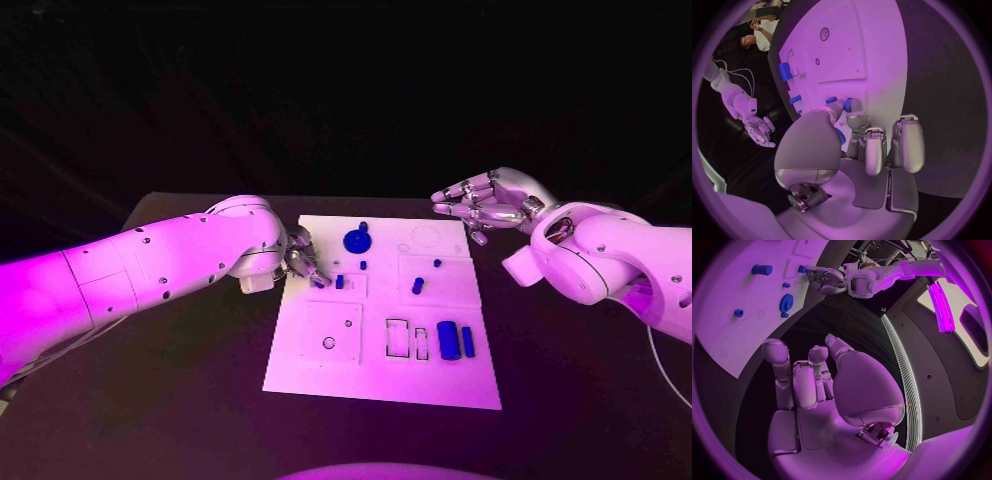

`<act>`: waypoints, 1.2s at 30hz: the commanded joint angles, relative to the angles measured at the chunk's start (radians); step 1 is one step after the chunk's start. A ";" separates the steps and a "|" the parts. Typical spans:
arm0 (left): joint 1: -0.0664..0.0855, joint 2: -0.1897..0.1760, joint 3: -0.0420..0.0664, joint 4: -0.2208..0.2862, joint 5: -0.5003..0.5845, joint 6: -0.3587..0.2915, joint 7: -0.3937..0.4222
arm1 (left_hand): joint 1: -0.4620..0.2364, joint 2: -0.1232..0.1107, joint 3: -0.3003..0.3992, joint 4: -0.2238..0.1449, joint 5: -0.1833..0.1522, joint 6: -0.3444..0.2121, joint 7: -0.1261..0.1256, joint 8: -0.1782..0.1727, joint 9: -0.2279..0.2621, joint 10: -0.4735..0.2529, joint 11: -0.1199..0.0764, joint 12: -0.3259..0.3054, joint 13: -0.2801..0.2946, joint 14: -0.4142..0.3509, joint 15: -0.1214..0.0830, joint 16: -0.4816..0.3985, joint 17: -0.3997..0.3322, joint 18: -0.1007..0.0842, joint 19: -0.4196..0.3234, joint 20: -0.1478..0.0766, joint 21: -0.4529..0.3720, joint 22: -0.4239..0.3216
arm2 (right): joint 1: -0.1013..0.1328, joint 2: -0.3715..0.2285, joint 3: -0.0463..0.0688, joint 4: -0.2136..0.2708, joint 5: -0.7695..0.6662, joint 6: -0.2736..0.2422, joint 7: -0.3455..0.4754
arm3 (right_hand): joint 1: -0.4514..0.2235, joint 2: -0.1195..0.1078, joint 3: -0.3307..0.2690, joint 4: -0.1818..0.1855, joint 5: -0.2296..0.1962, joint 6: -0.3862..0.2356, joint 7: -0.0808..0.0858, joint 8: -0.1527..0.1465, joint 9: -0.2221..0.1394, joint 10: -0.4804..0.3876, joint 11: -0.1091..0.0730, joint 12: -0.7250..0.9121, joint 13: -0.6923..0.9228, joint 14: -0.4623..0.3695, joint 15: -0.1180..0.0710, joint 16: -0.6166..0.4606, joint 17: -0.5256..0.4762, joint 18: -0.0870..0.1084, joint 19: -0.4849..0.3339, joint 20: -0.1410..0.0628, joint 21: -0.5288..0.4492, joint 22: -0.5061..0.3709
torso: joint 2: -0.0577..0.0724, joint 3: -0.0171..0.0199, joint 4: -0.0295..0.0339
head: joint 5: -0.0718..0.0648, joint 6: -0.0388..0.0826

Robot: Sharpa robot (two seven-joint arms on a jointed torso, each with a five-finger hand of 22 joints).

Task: Assemble the parts on the task board

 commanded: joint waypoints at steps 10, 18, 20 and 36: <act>-0.002 0.000 -0.001 -0.007 0.025 -0.042 -0.006 | 0.020 0.021 0.119 -0.050 -0.001 -0.039 -0.003 0.003 0.009 -0.026 0.007 -0.030 -0.031 0.107 0.003 0.002 0.263 -0.004 0.043 0.000 -0.018 0.162 | -0.001 0.001 0.000 -0.001 -0.003 0.018 0.002 | -0.002 0.000 0.001 0.004 0.004 -0.007 -0.002 -0.005 0.000 -0.009 -0.001 -0.007 -0.001 0.040 -0.003 -0.006 0.000 0.021 -0.002 -0.002 -0.005 -0.002 | 0.000 0.0000 0.0003 | -0.001 -0.002; -0.001 0.001 -0.001 -0.011 0.045 -0.032 -0.006 | 0.007 0.007 0.197 -0.064 0.000 -0.070 0.009 -0.006 0.008 -0.046 0.018 -0.055 -0.061 0.107 0.010 0.002 0.263 -0.003 0.042 0.006 -0.024 0.161 | -0.001 0.002 0.000 -0.002 -0.003 0.019 0.001 | -0.002 0.000 0.001 0.004 0.004 -0.007 -0.002 -0.005 0.000 -0.009 -0.001 -0.007 -0.001 0.040 -0.003 -0.006 0.000 0.021 -0.002 -0.002 -0.005 -0.002 | 0.000 -0.0001 -0.0004 | -0.002 -0.002; 0.000 0.000 -0.001 -0.011 0.047 -0.025 -0.005 | 0.006 0.004 0.216 -0.071 0.002 -0.071 0.011 -0.004 0.009 -0.046 0.018 -0.054 -0.061 0.107 0.012 0.002 0.263 -0.003 0.043 0.007 -0.022 0.162 | -0.001 0.002 -0.001 -0.003 -0.003 0.020 0.001 | -0.002 0.000 0.001 0.004 0.004 -0.007 -0.002 -0.005 0.000 -0.009 -0.001 -0.007 -0.001 0.040 -0.003 -0.006 0.000 0.021 -0.002 -0.002 -0.005 -0.002 | 0.000 0.0003 -0.0004 | -0.002 -0.004; 0.052 -0.027 0.003 0.003 0.160 0.090 -0.015 | -0.003 -0.023 0.283 -0.109 0.013 -0.067 0.011 0.009 0.017 -0.040 0.018 -0.051 -0.064 0.107 0.012 0.002 0.263 -0.003 0.042 0.009 -0.026 0.163 | -0.001 0.005 -0.002 -0.006 -0.003 0.023 -0.002 | -0.003 0.000 0.001 0.007 0.006 -0.008 -0.002 -0.005 0.000 -0.009 -0.001 -0.007 -0.002 0.040 -0.003 -0.007 -0.001 0.021 -0.003 -0.002 -0.007 -0.004 | 0.000 0.0003 0.0000 | -0.004 -0.005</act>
